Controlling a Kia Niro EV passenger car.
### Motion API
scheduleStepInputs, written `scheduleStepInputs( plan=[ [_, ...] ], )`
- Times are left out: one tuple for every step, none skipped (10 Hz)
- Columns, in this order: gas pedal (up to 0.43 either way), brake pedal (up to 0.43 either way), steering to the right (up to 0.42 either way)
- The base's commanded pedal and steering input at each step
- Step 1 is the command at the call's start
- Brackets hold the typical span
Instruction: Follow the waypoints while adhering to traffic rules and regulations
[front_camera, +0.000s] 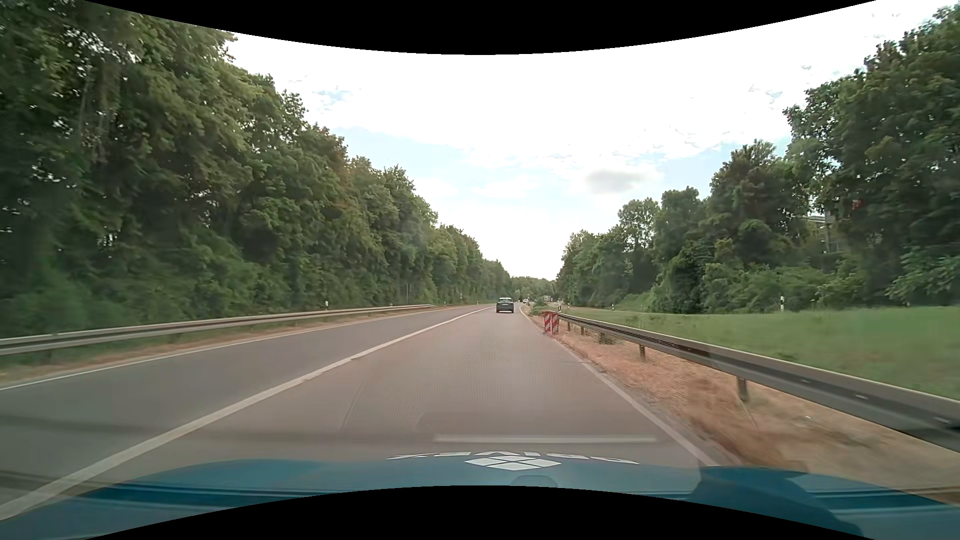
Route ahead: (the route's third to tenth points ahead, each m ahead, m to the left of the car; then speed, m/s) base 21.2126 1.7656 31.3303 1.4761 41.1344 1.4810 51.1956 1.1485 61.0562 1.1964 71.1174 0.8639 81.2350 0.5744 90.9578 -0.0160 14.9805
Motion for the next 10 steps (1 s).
scheduleStepInputs(
  plan=[
    [0.177, 0.0, 0.003],
    [0.177, 0.0, 0.003],
    [0.177, 0.0, 0.004],
    [0.177, 0.0, 0.005],
    [0.177, 0.0, 0.005],
    [0.177, 0.0, 0.004],
    [0.177, 0.0, 0.005],
    [0.189, 0.0, 0.005],
    [0.197, 0.0, 0.005],
    [0.197, 0.0, 0.005]
  ],
)
